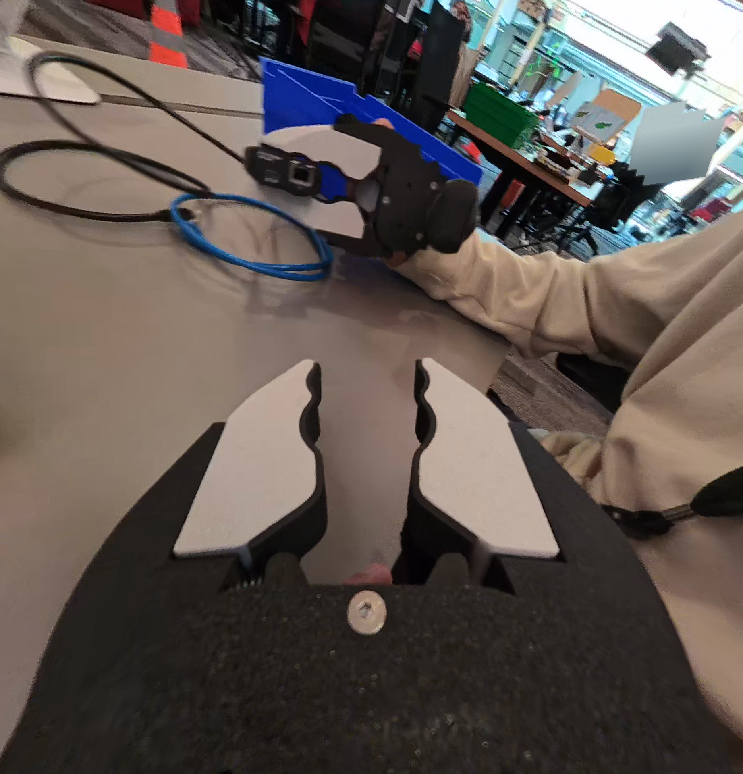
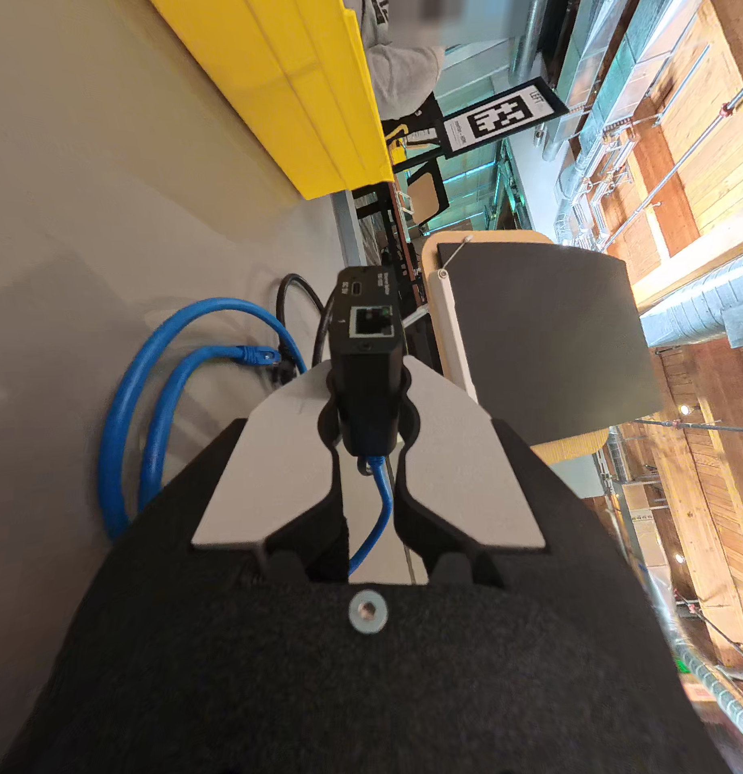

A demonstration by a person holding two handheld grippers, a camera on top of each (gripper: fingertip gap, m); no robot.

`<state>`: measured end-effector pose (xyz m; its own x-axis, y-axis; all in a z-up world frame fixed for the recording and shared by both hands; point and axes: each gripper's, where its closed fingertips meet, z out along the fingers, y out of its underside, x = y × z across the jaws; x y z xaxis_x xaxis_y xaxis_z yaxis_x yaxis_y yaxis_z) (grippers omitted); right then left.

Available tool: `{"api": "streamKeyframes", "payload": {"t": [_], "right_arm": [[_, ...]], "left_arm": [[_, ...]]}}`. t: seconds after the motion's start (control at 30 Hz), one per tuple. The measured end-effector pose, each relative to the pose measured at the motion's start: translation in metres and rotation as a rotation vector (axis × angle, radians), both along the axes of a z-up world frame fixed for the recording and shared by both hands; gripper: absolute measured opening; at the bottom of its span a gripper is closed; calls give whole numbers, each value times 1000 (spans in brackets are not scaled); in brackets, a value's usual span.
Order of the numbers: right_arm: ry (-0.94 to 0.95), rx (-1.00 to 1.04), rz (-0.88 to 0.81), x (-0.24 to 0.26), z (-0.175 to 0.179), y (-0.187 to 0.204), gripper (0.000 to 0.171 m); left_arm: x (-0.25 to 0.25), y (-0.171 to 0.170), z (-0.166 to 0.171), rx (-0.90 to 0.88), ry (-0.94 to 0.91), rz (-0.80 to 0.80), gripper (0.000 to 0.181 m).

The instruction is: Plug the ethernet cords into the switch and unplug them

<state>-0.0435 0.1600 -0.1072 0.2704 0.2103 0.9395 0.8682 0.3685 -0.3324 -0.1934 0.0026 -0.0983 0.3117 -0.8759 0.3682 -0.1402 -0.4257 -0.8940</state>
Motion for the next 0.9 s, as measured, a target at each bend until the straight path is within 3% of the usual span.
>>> {"api": "streamKeyframes", "payload": {"t": [0.2,0.33,0.53,0.67,0.9], "right_arm": [[67,-42,-26,13,2,6,24],[59,-46,-31,11,0,6,24],[57,-64,-19,10,-3,5,24],[80,-83,-18,12,-2,5,24],[112,-118,-6,14,-1,5,24]], "left_arm": [[-30,35,0,-110,-60,164,44],[-76,83,6,-64,7,412,43],[-173,175,6,-119,441,743,31],[-215,225,-27,-226,782,868,23],[-216,243,-64,-354,893,902,23]]}}
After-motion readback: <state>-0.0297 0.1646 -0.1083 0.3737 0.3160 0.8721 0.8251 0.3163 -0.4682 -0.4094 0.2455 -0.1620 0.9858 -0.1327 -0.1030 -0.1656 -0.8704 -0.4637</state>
